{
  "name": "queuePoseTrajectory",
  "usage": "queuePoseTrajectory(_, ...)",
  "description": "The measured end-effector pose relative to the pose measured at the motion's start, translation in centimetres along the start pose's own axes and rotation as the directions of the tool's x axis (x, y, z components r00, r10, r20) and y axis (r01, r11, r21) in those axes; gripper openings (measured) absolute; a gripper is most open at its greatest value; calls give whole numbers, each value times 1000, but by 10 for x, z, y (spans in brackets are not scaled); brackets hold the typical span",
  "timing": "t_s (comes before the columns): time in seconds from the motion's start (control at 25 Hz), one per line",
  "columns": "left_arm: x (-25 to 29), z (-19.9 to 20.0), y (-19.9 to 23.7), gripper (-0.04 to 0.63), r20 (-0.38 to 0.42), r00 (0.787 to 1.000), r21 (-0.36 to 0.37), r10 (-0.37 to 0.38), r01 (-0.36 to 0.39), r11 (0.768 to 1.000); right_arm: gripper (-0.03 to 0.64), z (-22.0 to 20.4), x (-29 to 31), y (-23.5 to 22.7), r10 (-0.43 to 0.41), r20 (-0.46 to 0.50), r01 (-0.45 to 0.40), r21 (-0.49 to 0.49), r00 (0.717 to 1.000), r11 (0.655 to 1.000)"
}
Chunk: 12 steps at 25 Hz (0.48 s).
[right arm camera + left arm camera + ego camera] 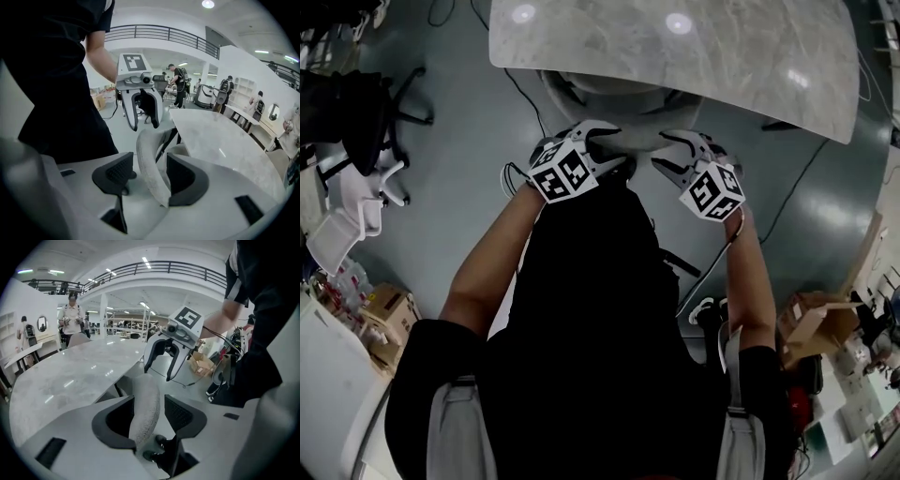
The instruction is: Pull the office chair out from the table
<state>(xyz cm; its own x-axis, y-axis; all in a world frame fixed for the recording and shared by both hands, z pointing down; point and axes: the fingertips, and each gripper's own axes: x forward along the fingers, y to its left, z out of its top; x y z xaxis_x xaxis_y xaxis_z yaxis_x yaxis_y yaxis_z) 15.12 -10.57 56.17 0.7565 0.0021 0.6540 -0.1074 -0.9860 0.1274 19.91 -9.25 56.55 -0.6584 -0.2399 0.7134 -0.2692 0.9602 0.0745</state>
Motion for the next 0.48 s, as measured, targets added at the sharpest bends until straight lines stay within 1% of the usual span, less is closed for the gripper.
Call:
queuePoseTrajectory(0.24,33,-18,-9,216,-129,991,97,-38,51,994,218,-24,20,3,44,-66,-46,-32,997,998)
queuePoseTrajectory(0.36,40,-24,-7,216,-176,984,147,-8,34,989,216,-26,27,3,45,-81,-50,-58,996,997)
queuePoseTrajectory(0.48,46,-30,-5,215,-229,973,194,31,15,981,216,-29,33,1,31,-104,-42,-106,994,993)
